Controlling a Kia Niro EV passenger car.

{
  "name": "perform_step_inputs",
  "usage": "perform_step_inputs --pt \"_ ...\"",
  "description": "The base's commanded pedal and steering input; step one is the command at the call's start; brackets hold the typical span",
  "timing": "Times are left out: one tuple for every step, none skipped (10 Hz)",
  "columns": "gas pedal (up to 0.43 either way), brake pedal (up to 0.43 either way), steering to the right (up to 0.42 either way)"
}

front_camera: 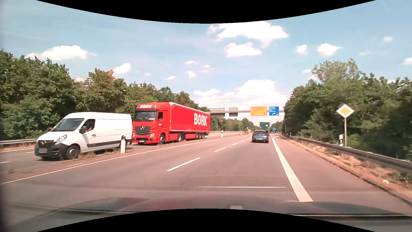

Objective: Follow the waypoints while adhering to traffic rules and regulations

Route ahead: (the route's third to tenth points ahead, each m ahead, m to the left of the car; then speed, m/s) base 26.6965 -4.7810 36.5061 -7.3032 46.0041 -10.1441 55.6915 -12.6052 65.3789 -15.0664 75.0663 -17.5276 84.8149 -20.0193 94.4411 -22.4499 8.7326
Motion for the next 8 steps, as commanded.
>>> perform_step_inputs --pt "0.189 0.000 0.114" --pt "0.209 0.000 0.107" --pt "0.209 0.000 0.101" --pt "0.209 0.000 0.095" --pt "0.228 0.000 0.089" --pt "0.228 0.000 0.084" --pt "0.228 0.000 0.079" --pt "0.240 0.000 0.071"
